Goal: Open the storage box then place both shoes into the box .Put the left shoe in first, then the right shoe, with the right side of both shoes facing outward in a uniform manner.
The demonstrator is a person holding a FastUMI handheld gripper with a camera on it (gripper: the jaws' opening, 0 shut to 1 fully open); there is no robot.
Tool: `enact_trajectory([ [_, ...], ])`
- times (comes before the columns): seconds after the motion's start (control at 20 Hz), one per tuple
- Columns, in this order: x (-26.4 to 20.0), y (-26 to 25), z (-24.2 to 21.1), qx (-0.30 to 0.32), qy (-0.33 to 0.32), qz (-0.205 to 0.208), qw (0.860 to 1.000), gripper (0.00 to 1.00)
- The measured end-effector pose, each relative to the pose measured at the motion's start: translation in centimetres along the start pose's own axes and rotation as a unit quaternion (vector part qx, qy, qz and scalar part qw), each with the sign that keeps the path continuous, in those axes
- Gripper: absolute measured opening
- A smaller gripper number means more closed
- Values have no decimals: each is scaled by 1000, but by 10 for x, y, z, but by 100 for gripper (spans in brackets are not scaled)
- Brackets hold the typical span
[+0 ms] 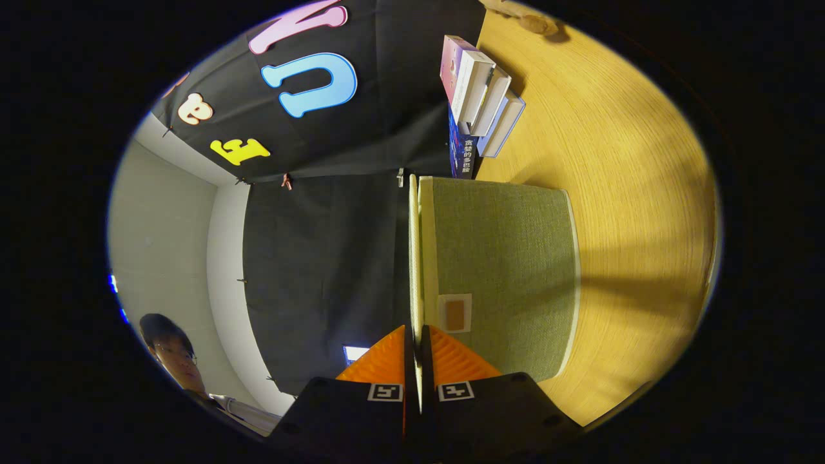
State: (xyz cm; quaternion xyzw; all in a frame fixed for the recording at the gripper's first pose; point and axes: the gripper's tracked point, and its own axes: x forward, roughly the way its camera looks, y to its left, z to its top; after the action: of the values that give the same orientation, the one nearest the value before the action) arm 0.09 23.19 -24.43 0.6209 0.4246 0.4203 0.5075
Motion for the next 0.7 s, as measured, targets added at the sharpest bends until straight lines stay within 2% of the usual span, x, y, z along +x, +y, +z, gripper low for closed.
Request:
enact_trajectory([
  [0.15, 3, 32, -1, -4, -16, 17, 1000, 5],
  [0.35, 21, 72, -3, -37, -32, 18, 999, 5],
  [0.7, 91, 141, -21, -103, -18, 18, 994, 5],
])
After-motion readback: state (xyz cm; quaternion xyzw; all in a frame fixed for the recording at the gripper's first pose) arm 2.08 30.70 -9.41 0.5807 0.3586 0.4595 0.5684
